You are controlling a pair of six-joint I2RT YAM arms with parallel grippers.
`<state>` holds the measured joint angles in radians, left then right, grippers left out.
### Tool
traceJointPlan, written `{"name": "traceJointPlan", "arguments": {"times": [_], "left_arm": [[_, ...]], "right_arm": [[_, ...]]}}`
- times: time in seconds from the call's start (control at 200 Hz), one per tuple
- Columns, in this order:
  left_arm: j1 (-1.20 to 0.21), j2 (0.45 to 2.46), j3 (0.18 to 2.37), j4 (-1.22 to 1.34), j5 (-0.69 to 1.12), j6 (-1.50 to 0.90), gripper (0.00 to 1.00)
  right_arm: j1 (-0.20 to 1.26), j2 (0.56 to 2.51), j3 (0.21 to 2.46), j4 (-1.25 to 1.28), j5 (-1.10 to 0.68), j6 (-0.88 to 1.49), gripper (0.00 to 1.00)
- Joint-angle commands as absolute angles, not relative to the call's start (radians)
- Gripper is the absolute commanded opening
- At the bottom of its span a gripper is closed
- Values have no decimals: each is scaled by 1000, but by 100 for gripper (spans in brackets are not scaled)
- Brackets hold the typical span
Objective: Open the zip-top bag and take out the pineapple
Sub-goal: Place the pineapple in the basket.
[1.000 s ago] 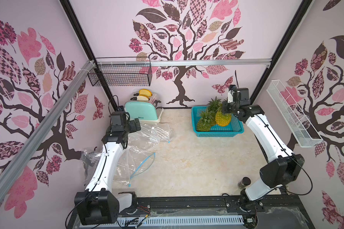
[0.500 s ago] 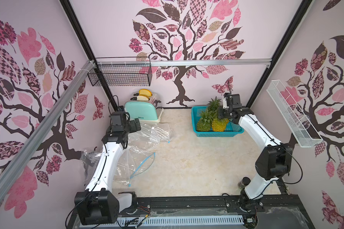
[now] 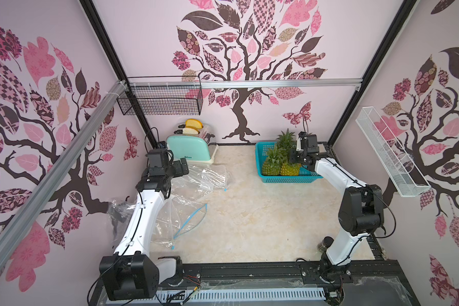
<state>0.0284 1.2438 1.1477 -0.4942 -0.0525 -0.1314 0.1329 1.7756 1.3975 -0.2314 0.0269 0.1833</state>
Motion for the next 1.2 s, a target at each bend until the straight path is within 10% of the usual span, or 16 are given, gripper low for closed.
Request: {"name": "traceJointPlan", "arguments": {"times": [0.0, 0.14, 1.195], "left_arm": [[28, 1268, 1151, -472, 0, -133, 98], [27, 1282, 1149, -471, -3, -139, 98], [-12, 1268, 680, 149, -306, 55, 98]], "right_arm": [[136, 1740, 1312, -269, -6, 204, 64], [135, 1641, 1196, -228, -13, 201, 99], [135, 1171, 703, 161, 216, 333, 99]]}}
